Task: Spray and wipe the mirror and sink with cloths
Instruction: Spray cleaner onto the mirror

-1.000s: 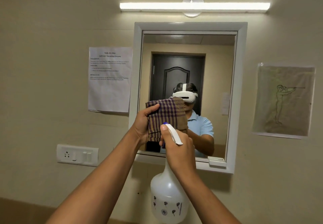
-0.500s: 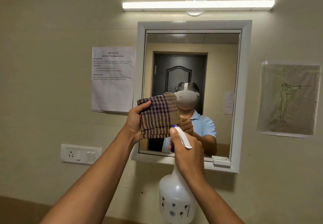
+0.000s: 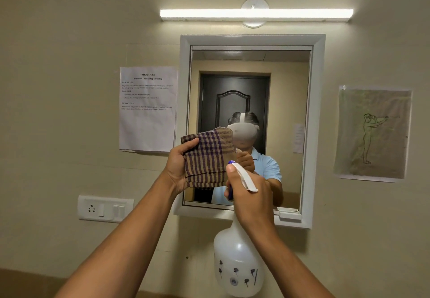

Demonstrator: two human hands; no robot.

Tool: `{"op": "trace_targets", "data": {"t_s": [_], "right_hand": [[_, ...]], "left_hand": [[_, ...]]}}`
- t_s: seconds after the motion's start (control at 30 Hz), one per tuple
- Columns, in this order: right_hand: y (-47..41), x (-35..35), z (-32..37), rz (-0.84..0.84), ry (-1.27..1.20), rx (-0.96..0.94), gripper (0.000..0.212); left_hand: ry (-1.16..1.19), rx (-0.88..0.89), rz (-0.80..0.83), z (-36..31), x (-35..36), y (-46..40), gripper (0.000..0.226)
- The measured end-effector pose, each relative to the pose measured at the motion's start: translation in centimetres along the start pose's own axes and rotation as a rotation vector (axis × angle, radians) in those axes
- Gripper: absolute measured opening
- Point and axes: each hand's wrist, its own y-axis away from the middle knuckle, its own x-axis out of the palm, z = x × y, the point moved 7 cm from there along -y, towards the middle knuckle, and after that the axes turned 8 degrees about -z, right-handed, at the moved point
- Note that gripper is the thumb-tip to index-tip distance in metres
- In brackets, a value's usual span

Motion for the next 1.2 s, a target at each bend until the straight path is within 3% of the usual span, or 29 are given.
{"op": "trace_targets", "data": {"t_s": [0.2, 0.3, 0.47, 0.8, 1.07, 1.2], "right_hand": [[1.1, 0.9, -0.3, 0.057, 0.071, 0.034, 0.057], [2.1, 0.9, 0.2, 0.048, 0.126, 0.007, 0.042], [3.1, 0.7, 0.0, 0.029, 0.152, -0.048, 0.054], [2.6, 0.6, 0.6, -0.029, 0.078, -0.046, 0.053], [-3.1, -2.6, 1.2, -0.187, 0.147, -0.071, 0.049], [-6.7, -6.1, 3.6, -0.305, 0.186, -0.103, 0.030]], "left_hand": [[-0.003, -0.035, 0.003, 0.0, 0.5, 0.5, 0.029], [-0.006, -0.026, -0.013, -0.1, 0.3, 0.6, 0.029], [-0.011, -0.019, -0.043, -0.8, -0.1, 1.2, 0.027], [-0.021, 0.000, -0.076, -2.0, -1.2, 2.1, 0.030], [0.048, 0.021, -0.058, -4.3, -3.6, 1.3, 0.046], [0.096, 0.012, -0.053, -5.2, -4.9, 0.9, 0.043]]}}
